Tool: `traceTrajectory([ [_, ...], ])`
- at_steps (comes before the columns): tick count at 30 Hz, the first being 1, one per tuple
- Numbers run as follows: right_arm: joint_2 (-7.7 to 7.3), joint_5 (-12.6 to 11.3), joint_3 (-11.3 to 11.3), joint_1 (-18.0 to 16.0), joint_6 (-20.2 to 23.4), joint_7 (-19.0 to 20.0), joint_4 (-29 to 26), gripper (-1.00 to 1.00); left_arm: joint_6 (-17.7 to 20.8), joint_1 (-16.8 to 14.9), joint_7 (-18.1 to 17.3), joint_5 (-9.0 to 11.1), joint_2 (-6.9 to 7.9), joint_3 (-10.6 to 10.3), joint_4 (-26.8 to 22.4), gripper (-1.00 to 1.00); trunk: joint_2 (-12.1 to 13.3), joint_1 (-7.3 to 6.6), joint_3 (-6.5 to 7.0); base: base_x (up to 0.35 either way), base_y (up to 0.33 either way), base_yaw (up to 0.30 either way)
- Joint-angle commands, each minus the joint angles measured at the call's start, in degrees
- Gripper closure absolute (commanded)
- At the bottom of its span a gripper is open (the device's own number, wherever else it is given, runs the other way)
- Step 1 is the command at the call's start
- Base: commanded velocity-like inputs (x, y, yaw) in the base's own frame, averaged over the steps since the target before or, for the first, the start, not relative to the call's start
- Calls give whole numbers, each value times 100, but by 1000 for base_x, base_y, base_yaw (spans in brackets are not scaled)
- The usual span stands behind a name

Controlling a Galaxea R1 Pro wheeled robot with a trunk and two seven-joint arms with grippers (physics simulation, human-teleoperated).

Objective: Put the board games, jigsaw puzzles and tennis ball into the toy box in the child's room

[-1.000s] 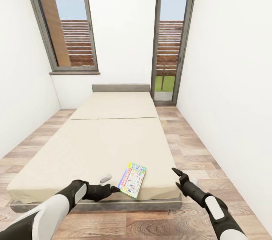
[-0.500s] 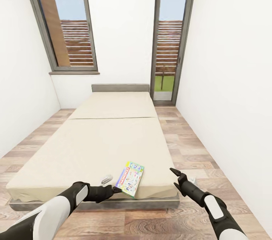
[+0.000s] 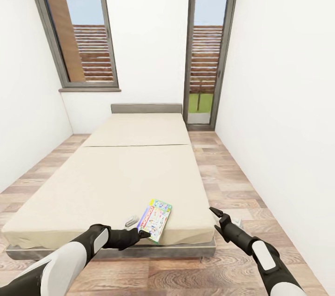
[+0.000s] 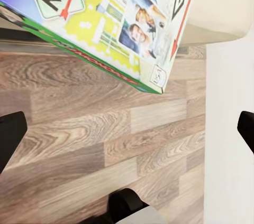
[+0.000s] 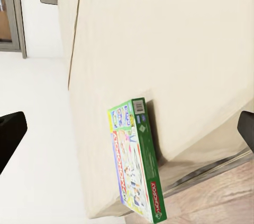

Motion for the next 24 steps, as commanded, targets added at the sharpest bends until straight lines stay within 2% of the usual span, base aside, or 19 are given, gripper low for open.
traceTrajectory([
  [1,2,-16,-23,-5,44,8,0,-100,35,-2,-27,-55,-1,49,-9,-100,-3,-1,-6,0,-9,0],
  [6,2,-21,-24,-5,50,19,-4,-100,29,-3,-40,-40,-6,55,-9,-100,-3,-1,-6,0,-4,0],
  [10,-4,-24,-22,9,102,41,-64,-100,31,-3,-50,92,-4,74,-9,-100,-3,-1,-6,0,-1,0],
  [13,-6,-20,-17,41,456,45,-439,-100,46,-6,-59,282,23,103,-9,-100,-3,-1,-6,0,0,0],
  [17,-7,-10,-21,48,1048,16,-1055,-100,65,-8,-74,415,65,121,-12,-100,-3,-1,-6,0,0,0],
  [24,-7,0,-23,48,1324,3,-1328,-100,76,-9,-73,460,87,131,-17,-100,-3,-1,-6,0,0,0],
])
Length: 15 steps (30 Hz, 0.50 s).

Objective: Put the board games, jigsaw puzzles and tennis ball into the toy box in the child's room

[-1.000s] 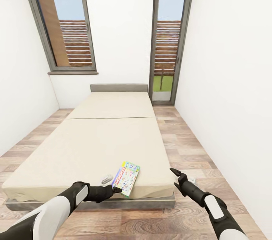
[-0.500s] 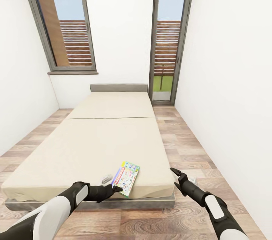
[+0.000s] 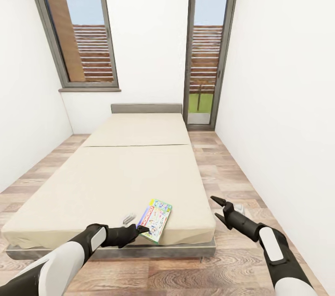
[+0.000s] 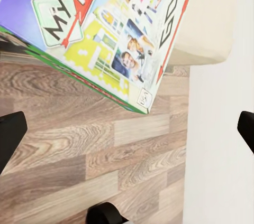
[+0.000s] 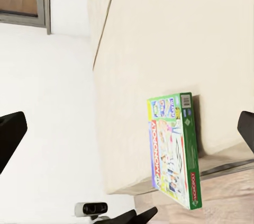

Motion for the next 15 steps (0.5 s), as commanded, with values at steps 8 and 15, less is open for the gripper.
traceTrajectory([
  [8,2,6,-18,-5,94,28,-39,-100,35,-3,-16,-57,0,42,-10,-100,-83,43,-42,0,0,0],
  [15,2,-15,-27,-5,111,84,-61,-100,31,-1,-9,-55,-10,39,-10,-100,-324,175,-149,0,0,0],
])
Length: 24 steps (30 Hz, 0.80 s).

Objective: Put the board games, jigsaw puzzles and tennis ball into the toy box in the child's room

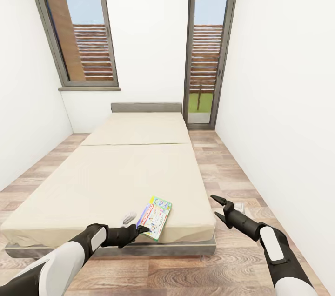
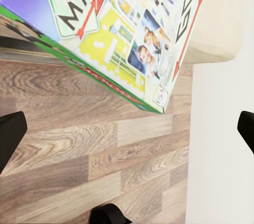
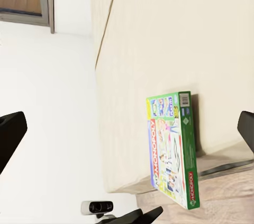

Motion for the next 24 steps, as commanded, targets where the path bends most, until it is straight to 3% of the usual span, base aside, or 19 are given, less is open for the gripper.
traceTrajectory([
  [1,2,6,-22,-5,35,30,-3,-100,35,0,-26,-59,-7,50,-9,-100,-3,-1,-6,0,0,0],
  [11,2,-49,-39,-9,48,54,-19,-100,31,-4,-63,-54,-4,60,-6,-100,-3,-1,-6,0,0,0],
  [15,2,-59,-42,-11,49,85,-25,-100,34,-5,-260,-54,2,60,-6,-100,-3,-1,-6,0,0,0],
  [24,-6,-14,-43,-12,36,816,-27,-100,43,-5,-882,-47,92,80,-9,-100,-364,197,-167,0,0,0],
])
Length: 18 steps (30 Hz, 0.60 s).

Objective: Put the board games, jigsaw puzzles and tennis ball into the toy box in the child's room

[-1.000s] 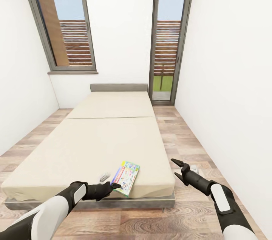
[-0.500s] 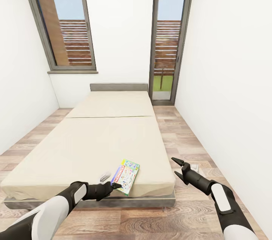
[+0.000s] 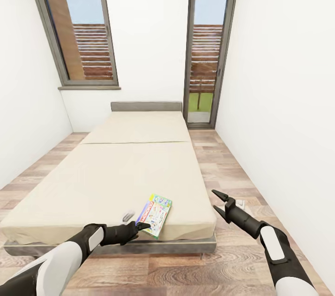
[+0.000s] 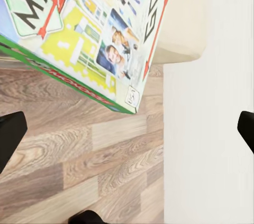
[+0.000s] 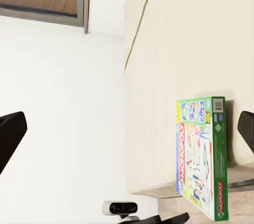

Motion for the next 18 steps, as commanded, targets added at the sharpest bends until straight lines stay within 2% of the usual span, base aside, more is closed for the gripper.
traceTrajectory([
  [1,1,13,-15,-3,29,148,1,-100,37,-3,-139,-58,11,51,-7,-100,-44,22,-24,0,0,0],
  [9,-105,24,-5,2,1,517,3,-100,43,3,-478,-58,57,54,-2,-100,-365,198,-168,0,0,0],
  [12,-132,24,-1,2,-3,541,4,-100,42,5,-506,12,157,153,0,-100,-485,263,-221,0,0,0],
  [18,-149,20,-5,2,2,569,2,-100,43,6,-518,115,235,344,1,-100,-726,395,-329,0,0,0],
])
